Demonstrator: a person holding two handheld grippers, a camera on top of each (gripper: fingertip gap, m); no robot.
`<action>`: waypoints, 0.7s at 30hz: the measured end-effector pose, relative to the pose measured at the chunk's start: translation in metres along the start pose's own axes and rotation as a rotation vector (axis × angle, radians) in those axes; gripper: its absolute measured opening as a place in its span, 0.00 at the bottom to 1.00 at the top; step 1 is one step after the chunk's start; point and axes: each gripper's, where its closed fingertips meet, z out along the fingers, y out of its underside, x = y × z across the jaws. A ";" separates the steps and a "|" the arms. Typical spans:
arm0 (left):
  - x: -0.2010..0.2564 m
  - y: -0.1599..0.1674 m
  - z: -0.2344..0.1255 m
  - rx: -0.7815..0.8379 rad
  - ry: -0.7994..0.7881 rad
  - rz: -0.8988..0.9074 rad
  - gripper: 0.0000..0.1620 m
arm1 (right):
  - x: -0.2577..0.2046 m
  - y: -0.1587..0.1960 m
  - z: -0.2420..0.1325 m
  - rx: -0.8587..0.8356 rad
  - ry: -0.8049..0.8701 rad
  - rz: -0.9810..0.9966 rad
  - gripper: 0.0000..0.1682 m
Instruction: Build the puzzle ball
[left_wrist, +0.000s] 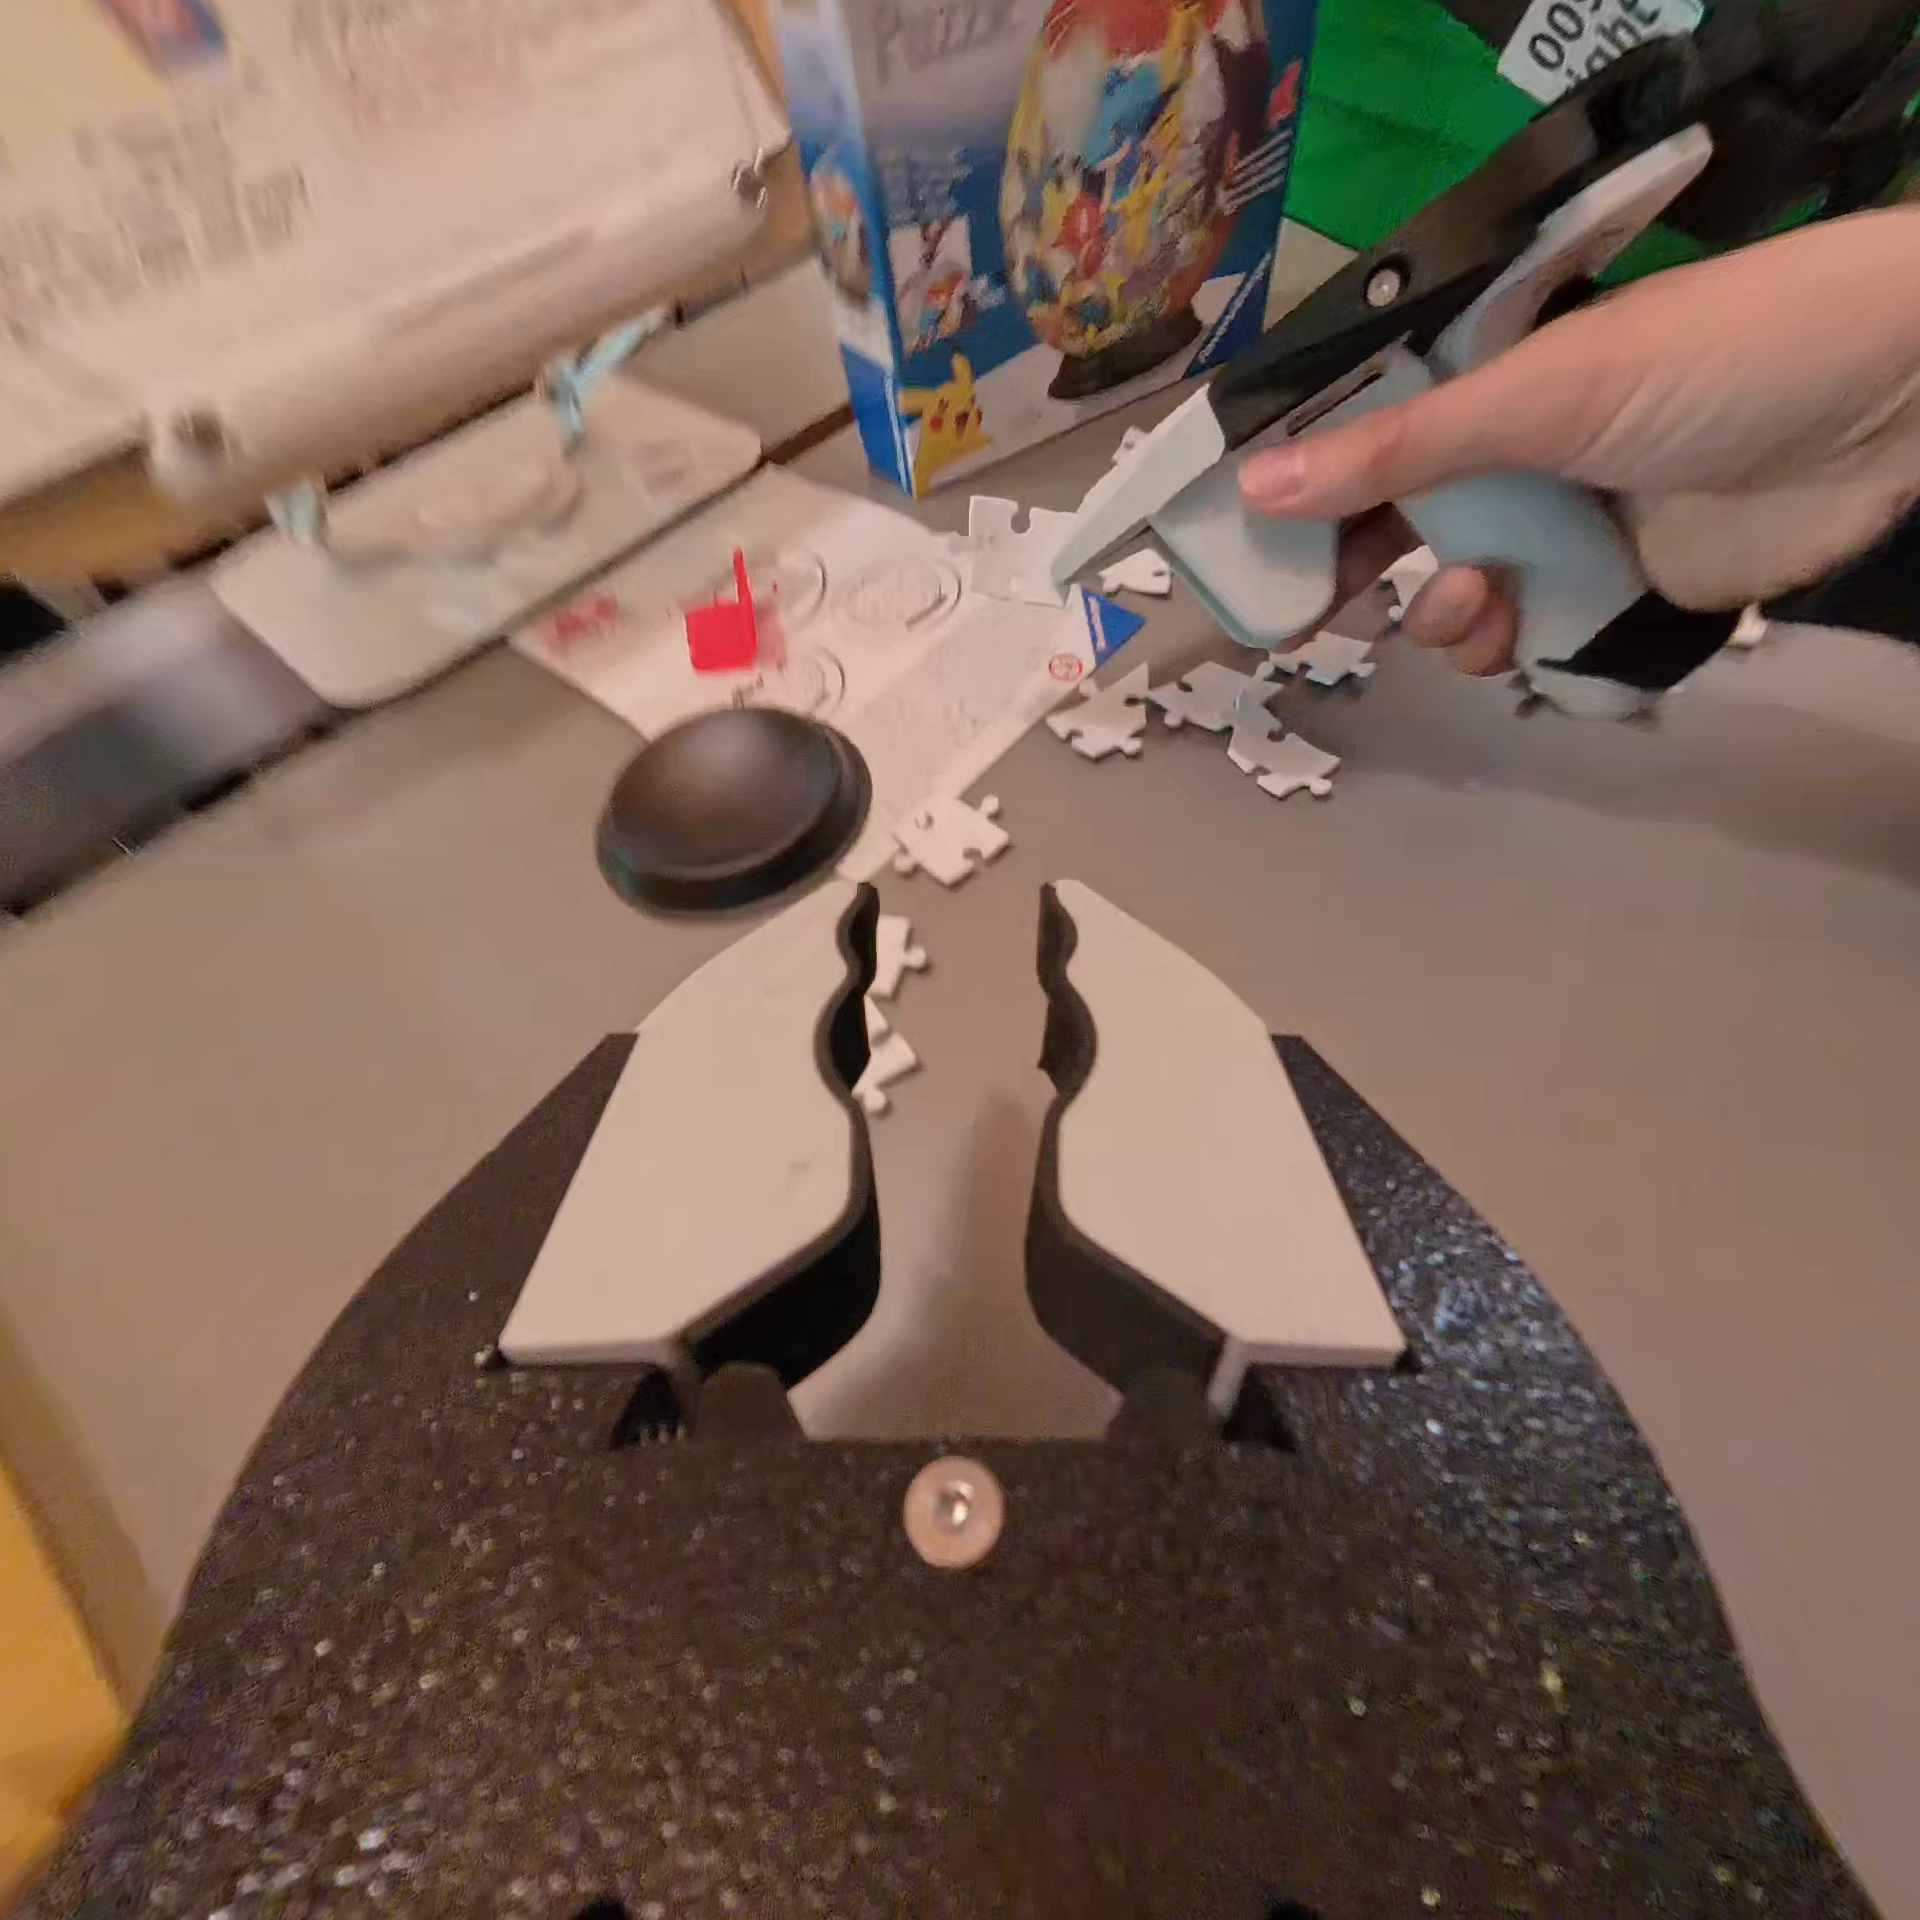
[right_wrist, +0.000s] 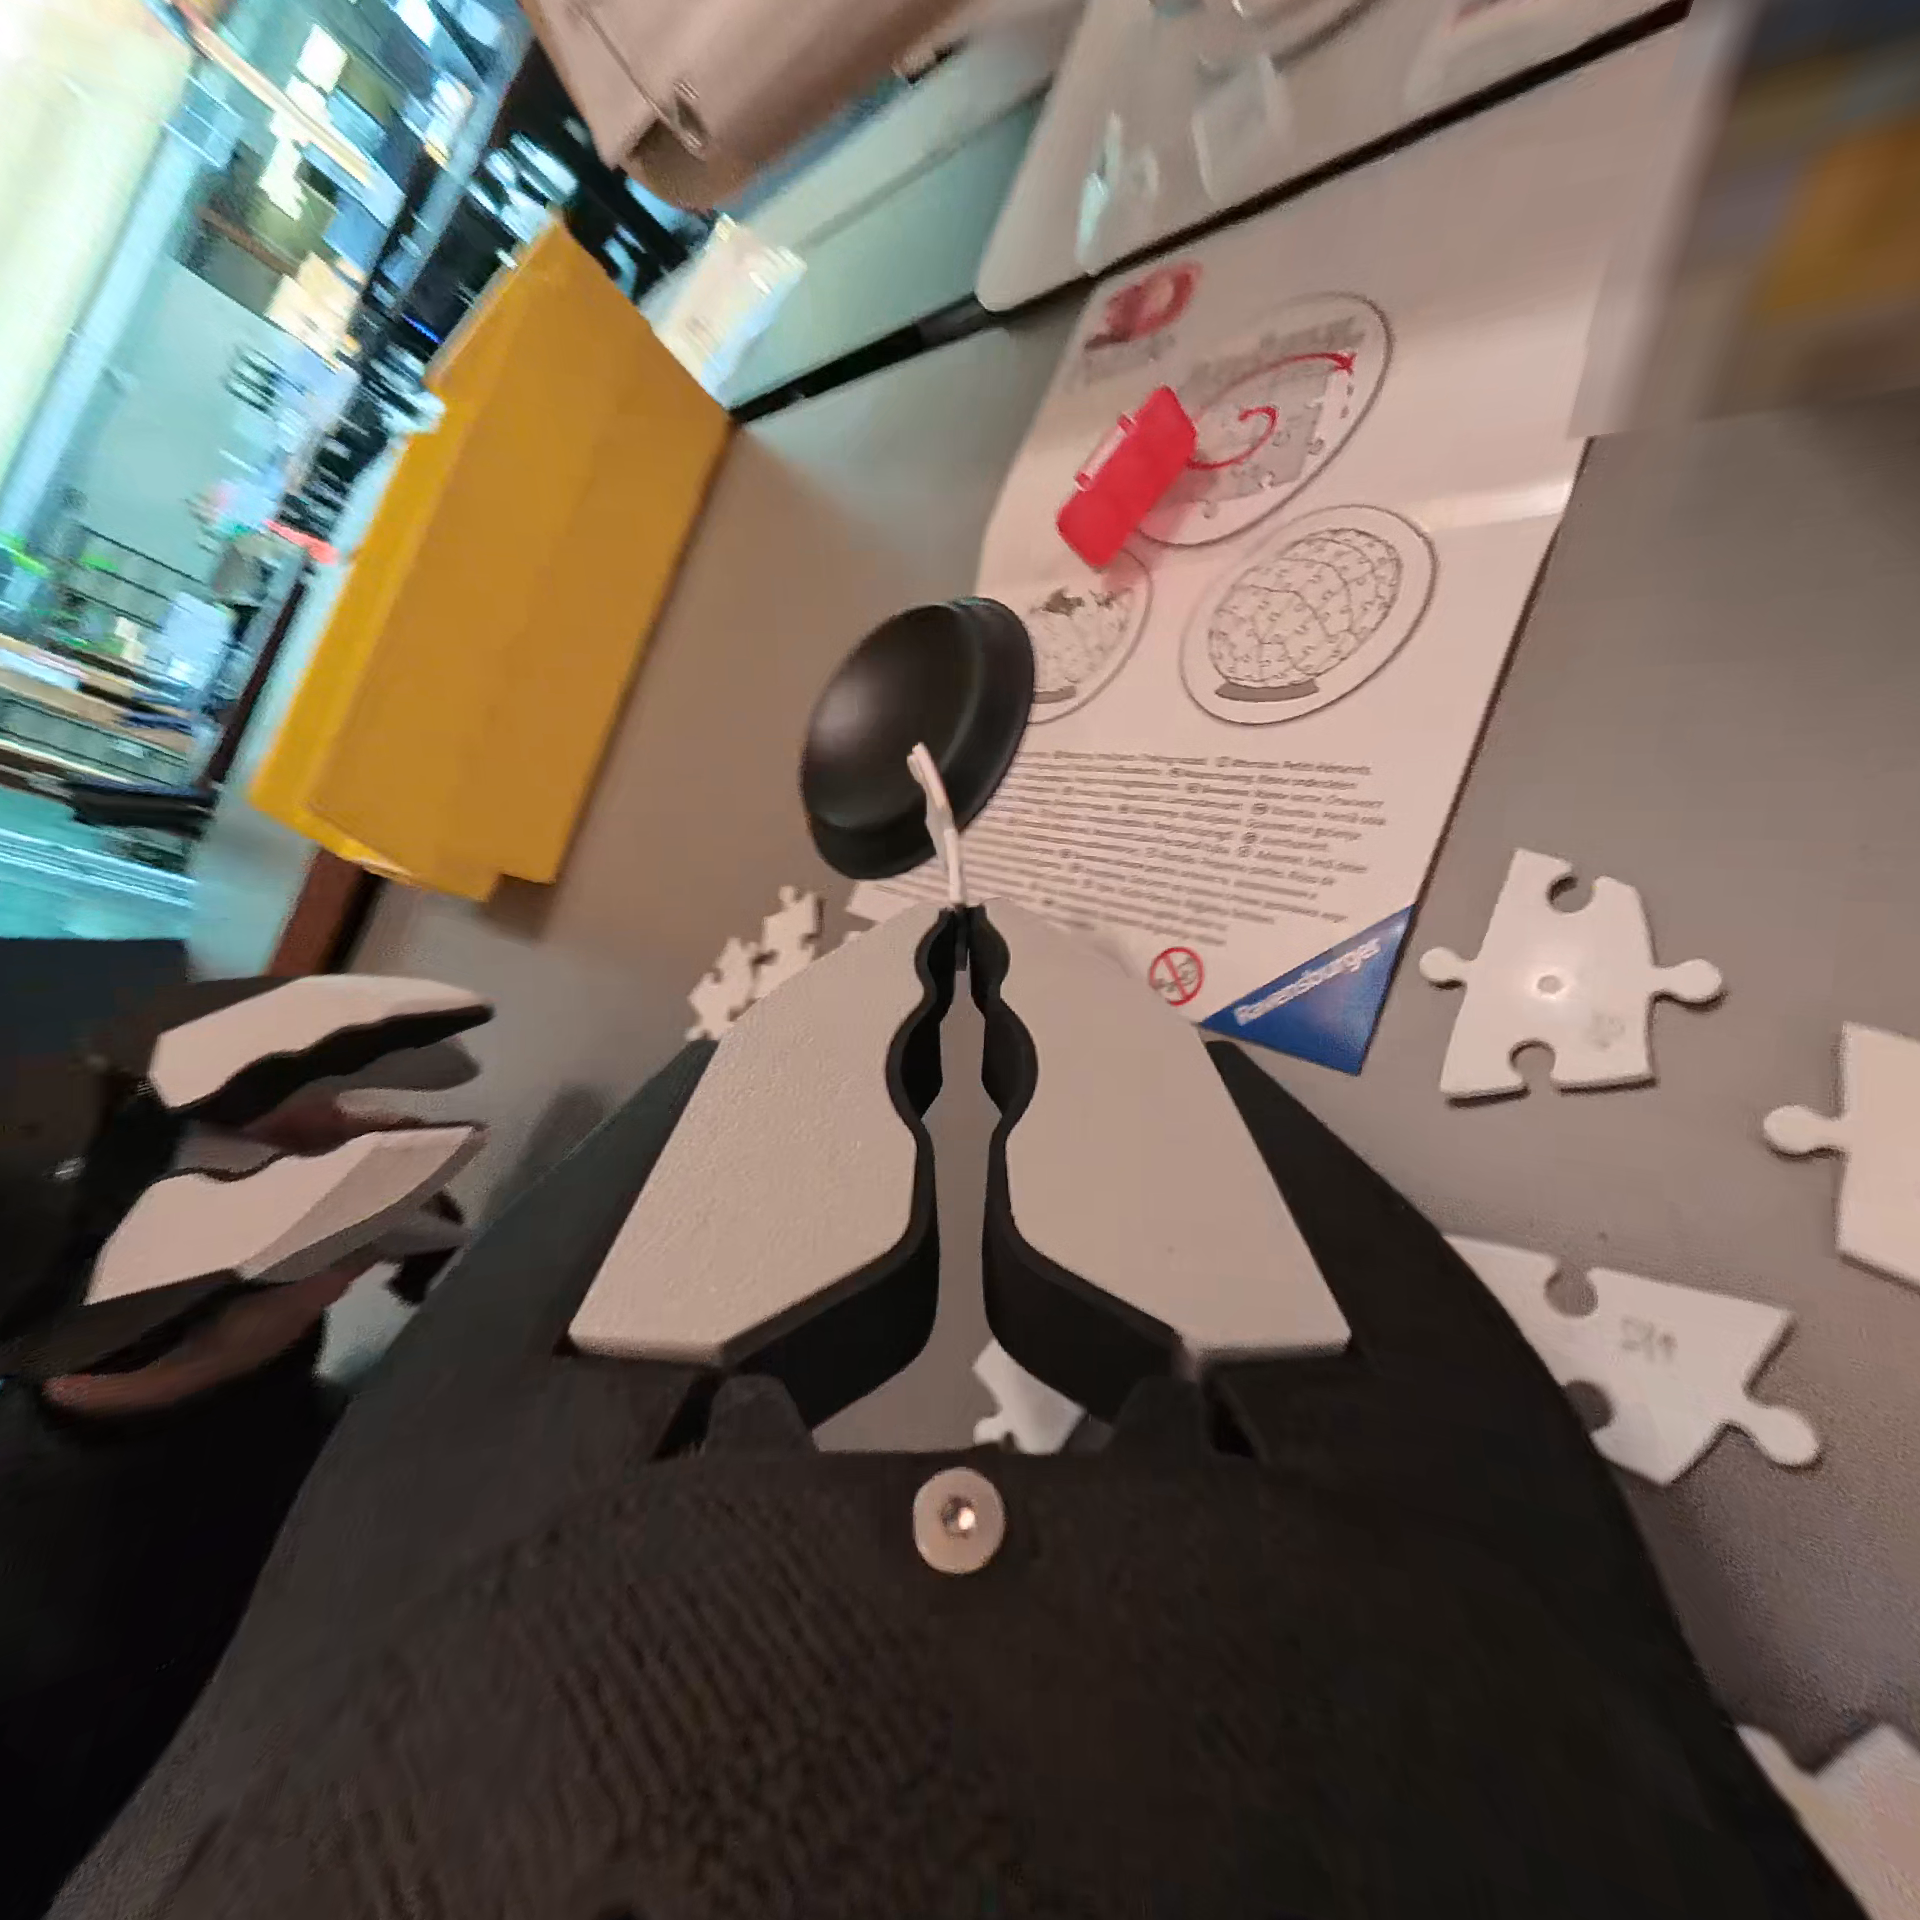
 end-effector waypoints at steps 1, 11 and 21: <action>0.000 0.006 -0.002 -0.015 0.011 -0.048 0.18 | 0.005 0.001 0.004 -0.030 0.035 -0.018 0.01; 0.009 0.039 -0.008 -0.101 0.060 -0.116 0.17 | 0.028 0.007 0.006 -0.192 0.201 -0.148 0.02; 0.004 0.041 -0.009 -0.095 0.052 -0.126 0.16 | 0.032 0.010 0.007 -0.233 0.208 -0.187 0.10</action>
